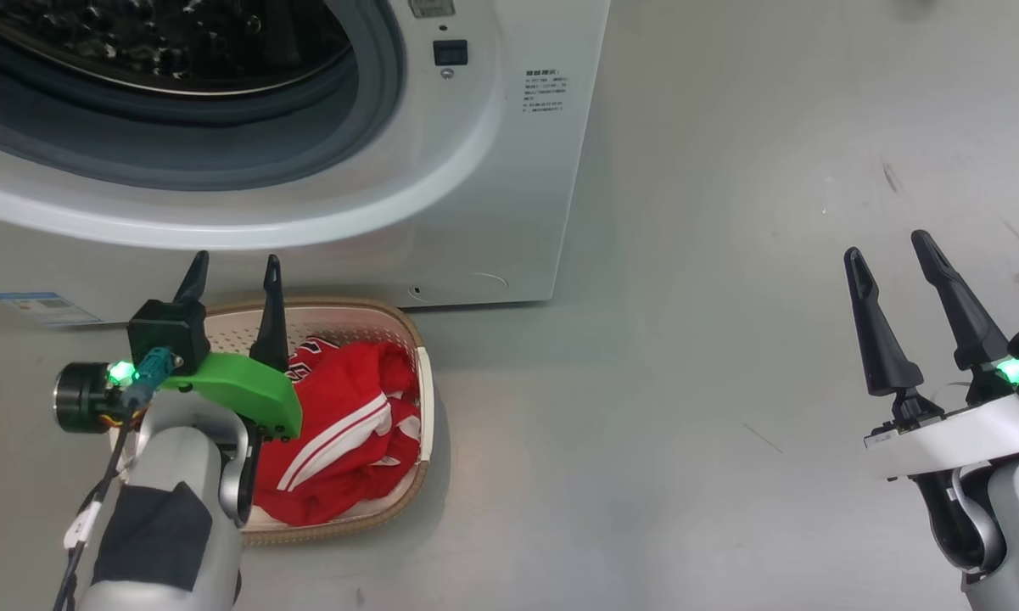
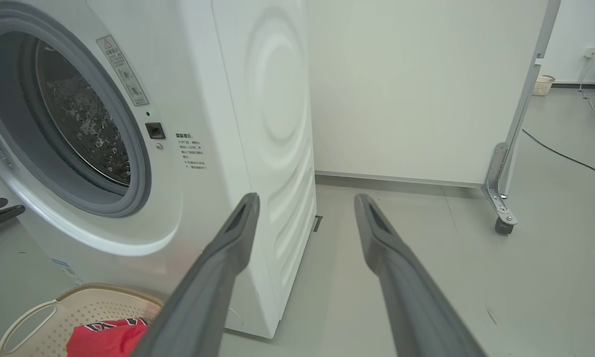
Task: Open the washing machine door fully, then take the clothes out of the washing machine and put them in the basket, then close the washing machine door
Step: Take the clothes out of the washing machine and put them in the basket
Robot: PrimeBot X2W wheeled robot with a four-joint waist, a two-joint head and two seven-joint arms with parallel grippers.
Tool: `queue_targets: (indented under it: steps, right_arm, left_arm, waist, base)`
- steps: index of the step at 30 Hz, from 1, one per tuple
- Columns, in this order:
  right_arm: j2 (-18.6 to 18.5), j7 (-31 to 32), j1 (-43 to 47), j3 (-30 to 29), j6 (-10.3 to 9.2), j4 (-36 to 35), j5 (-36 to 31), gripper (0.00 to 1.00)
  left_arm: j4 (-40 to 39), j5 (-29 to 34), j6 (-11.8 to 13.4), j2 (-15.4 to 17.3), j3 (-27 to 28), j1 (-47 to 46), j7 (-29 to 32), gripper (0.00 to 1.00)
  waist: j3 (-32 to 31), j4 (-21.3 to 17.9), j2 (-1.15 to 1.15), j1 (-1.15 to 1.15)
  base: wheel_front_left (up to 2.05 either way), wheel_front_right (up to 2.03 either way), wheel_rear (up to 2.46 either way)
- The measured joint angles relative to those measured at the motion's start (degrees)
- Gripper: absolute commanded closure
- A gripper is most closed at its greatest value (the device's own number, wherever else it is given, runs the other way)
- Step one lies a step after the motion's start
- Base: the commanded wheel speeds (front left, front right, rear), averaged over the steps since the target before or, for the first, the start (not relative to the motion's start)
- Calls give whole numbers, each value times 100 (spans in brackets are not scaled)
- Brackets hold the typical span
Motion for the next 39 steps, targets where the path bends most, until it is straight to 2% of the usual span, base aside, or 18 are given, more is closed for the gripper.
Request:
queue_targets:
  steps: [12, 17, 24, 39]
  right_arm:
    - [194, 0, 349, 15, 0, 48, -105, 0]
    - [237, 0, 474, 55, 0, 43, -152, 0]
    - [290, 0, 532, 37, 0, 34, -203, 0]
    - [446, 0, 561, -165, 0, 2, -204, 0]
  left_arm:
    - [-905, -165, -4, 5, -198, 783, 0, 0]
    - [-1282, -166, 66, 9, -297, 1170, 0, 0]
    - [-1705, -264, 181, 14, -314, 1464, 0, 0]
    - [-2490, -410, 180, 37, -568, 1876, 0, 0]
  waist:
    - [-688, 276, 0, 0]
    - [-927, 336, 0, 0]
    - [-1006, 329, 0, 0]
    - [-1037, 258, 0, 0]
  base:
    - [0, 0, 0]
    - [0, 0, 0]
    - [0, 0, 0]
    - [0, 0, 0]
